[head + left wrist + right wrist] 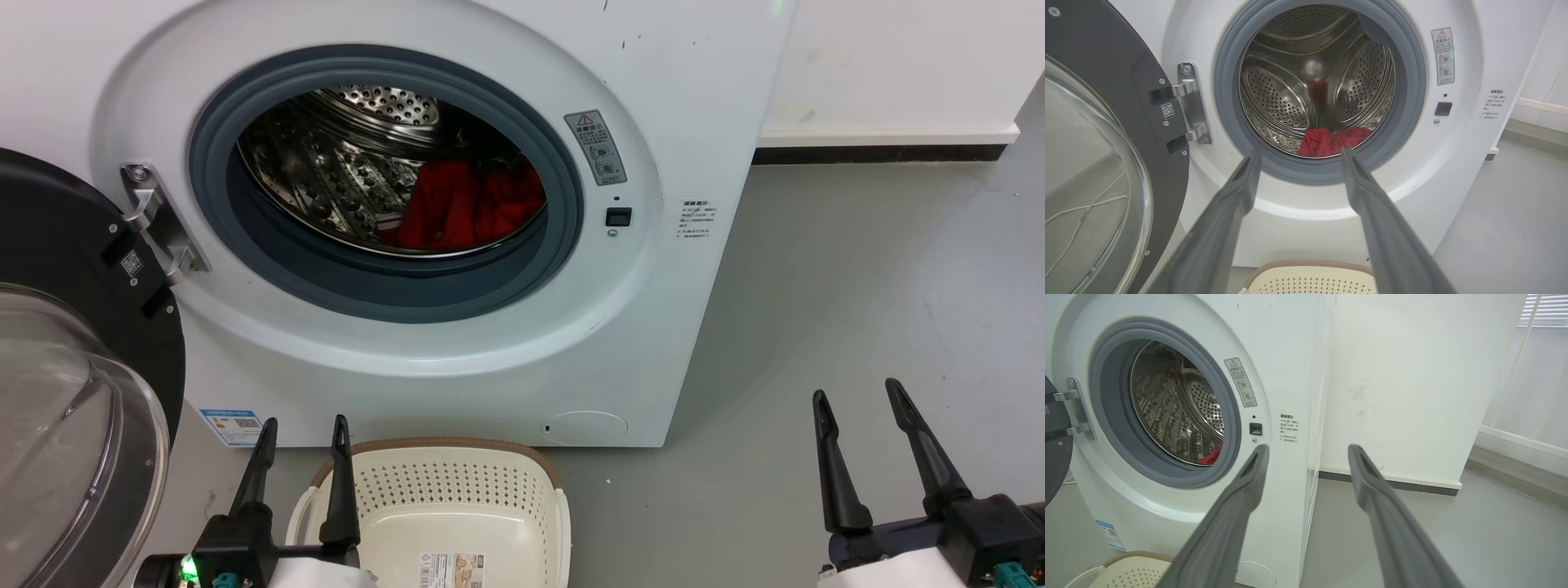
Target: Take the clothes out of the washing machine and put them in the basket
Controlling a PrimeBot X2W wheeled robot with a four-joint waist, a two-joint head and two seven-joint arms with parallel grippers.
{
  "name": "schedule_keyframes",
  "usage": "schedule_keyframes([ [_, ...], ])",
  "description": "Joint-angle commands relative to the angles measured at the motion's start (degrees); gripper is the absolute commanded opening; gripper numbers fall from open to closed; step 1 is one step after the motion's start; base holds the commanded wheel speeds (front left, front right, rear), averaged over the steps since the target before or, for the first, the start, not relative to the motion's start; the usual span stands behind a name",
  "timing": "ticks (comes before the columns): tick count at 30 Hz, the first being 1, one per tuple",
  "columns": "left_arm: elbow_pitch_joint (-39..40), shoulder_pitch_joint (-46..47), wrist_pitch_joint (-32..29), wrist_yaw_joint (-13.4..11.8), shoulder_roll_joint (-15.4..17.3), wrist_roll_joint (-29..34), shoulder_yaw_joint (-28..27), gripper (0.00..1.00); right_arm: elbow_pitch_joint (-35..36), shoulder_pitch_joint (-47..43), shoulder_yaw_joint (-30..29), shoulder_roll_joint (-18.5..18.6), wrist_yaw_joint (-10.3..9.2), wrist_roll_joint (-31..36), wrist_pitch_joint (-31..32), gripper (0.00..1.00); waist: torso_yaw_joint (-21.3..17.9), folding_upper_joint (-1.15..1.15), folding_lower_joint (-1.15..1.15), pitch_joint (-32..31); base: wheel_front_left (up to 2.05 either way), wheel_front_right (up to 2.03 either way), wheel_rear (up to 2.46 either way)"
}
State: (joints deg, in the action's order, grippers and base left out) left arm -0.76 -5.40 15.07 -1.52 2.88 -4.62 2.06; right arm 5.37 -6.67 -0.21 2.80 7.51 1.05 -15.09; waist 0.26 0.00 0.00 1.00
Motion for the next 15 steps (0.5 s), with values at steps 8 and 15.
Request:
schedule_keyframes([
  [8, -5.1, 6.0, 0.2, 2.5, 0.0, -1.6, -2.6, 1.0, 1.0, 2.2, 1.0, 0.1, -0.04, 0.2, -0.1, 1.0, -2.4, 0.0, 0.0, 3.9, 0.0, 0.0, 0.0],
  [15, -13.6, 19.7, 0.2, 6.1, 2.2, 0.5, -5.3, 1.0, 2.1, 7.0, 1.3, 0.1, -0.04, -0.2, -0.1, 1.0, -5.4, 0.0, 0.0, 12.1, 0.0, 0.0, 0.0],
])
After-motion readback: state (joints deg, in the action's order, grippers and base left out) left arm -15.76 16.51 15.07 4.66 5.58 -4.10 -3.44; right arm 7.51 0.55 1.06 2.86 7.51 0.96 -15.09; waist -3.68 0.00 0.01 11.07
